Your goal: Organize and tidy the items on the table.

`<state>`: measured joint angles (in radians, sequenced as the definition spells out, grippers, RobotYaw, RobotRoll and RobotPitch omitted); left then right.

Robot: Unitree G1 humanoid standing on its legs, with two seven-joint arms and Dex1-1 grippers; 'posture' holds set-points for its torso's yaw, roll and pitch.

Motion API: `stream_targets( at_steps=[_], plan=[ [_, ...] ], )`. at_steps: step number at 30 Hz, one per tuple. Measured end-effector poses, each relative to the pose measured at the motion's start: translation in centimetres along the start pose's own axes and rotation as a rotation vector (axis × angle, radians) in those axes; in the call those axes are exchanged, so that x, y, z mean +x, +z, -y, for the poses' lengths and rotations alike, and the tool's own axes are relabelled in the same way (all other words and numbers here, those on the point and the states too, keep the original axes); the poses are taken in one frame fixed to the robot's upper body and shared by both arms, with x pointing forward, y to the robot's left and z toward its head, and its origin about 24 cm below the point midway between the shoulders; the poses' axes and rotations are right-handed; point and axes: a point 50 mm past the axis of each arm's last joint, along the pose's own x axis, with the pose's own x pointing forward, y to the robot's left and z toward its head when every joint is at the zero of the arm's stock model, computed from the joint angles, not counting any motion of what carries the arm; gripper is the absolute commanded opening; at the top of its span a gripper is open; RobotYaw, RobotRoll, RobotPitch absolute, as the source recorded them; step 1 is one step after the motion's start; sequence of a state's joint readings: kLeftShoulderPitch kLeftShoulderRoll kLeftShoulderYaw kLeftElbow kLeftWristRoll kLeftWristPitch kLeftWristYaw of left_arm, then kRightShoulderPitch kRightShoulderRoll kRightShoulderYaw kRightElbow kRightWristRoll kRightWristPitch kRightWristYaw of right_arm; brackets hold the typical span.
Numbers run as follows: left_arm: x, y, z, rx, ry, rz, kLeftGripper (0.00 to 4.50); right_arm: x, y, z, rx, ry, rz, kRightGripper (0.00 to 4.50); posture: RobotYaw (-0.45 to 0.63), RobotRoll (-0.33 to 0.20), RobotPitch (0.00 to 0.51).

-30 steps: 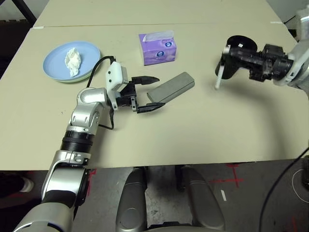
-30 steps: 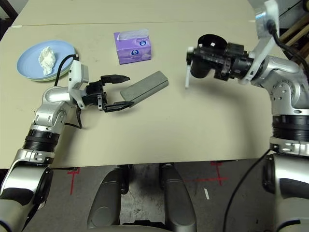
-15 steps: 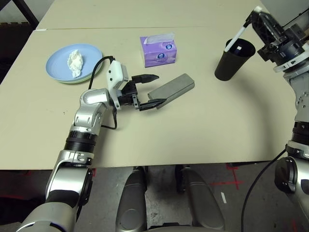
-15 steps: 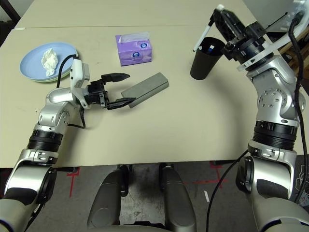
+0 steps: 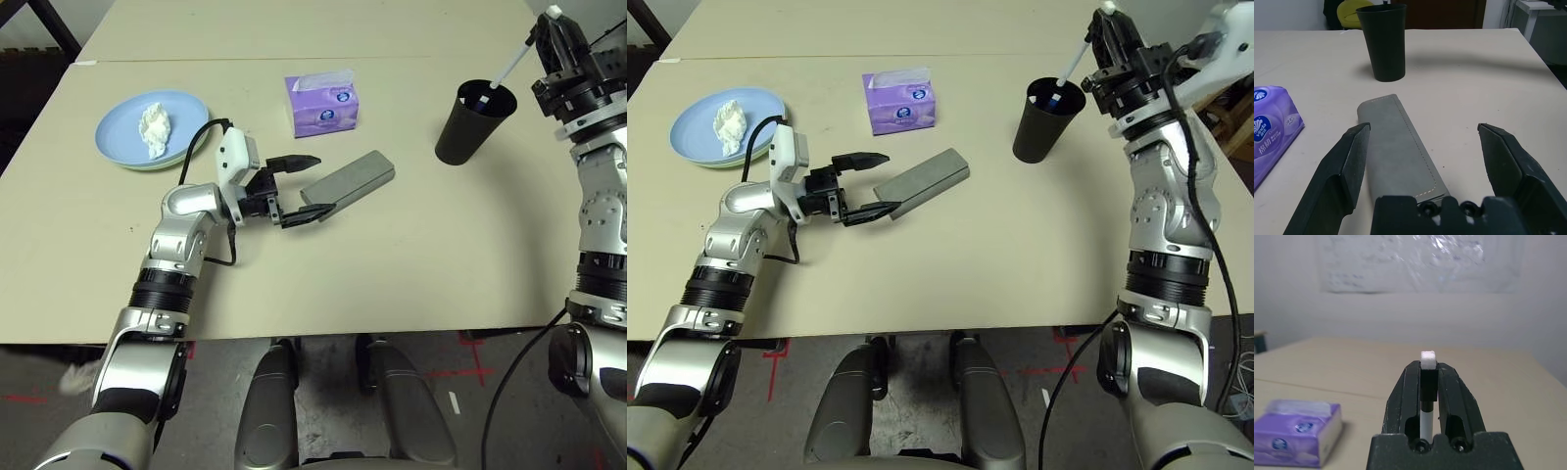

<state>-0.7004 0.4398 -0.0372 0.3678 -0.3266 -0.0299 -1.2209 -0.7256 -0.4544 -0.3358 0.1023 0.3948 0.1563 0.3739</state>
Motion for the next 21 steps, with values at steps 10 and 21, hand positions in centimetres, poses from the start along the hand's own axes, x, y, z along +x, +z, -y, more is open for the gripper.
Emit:
stream_targets(
  at_steps=[10, 21],
  plan=[
    [0.0, 0.0, 0.0, -0.002, -0.003, -0.001, 4.5, 0.1, -1.1, -0.2, 0.036, -0.051, -0.13, 0.33, 0.04, 0.0, 0.22],
    [0.0, 0.0, 0.0, -0.006, -0.007, -0.005, 4.5, 0.0, -1.8, -0.4, 0.044, -0.065, -0.191, 0.33, 0.04, 0.0, 0.221]
  ],
)
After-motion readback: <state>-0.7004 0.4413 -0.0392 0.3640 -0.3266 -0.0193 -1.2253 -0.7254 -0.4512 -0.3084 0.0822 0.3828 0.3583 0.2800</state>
